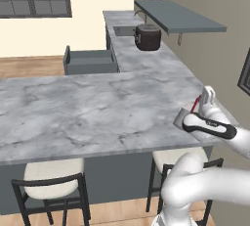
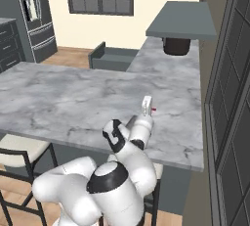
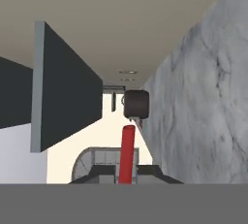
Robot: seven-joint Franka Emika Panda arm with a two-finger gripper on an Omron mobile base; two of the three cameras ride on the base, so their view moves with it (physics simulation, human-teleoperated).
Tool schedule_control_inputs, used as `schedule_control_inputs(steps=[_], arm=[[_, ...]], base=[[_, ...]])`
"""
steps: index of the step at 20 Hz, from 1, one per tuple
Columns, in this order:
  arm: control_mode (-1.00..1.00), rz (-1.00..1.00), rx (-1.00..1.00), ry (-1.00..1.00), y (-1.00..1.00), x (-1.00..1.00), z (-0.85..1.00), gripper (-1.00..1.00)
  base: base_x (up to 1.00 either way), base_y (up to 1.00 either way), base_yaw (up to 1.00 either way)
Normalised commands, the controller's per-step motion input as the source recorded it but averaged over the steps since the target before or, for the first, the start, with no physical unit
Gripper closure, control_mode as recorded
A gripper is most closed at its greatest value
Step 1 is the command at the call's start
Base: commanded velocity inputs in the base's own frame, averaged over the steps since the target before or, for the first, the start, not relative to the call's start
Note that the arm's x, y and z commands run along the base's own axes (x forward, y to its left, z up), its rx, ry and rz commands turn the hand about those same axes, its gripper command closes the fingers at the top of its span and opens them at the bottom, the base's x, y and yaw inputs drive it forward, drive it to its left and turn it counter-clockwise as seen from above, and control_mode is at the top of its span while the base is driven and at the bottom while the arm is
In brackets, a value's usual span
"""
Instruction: Take a straw from the drawer in front and place it inside the glass cup on the dining counter.
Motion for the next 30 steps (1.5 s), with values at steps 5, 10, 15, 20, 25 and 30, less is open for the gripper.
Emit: schedule_control_inputs(steps=[5,10,15,20,25,30], arm=[[-1.0,0.06,0.0,0.06,0.05,-0.02,0.0,1.0],[-1.0,0.08,0.0,0.1,0.33,-0.12,0.02,-1.0],[-1.0,0.08,0.0,0.04,0.27,-0.3,0.26,-1.0],[-1.0,0.05,0.0,0.0,0.03,-0.17,0.42,-1.0],[-1.0,0.02,0.0,0.0,0.0,-0.11,0.59,-1.0],[-1.0,0.02,-0.01,0.0,0.0,-0.17,0.7,-1.0]], base=[[0.0,0.0,0.0],[0.0,0.0,0.0],[0.0,0.0,0.0],[0.0,0.0,0.0],[0.0,0.0,0.0],[0.0,0.0,0.0]])
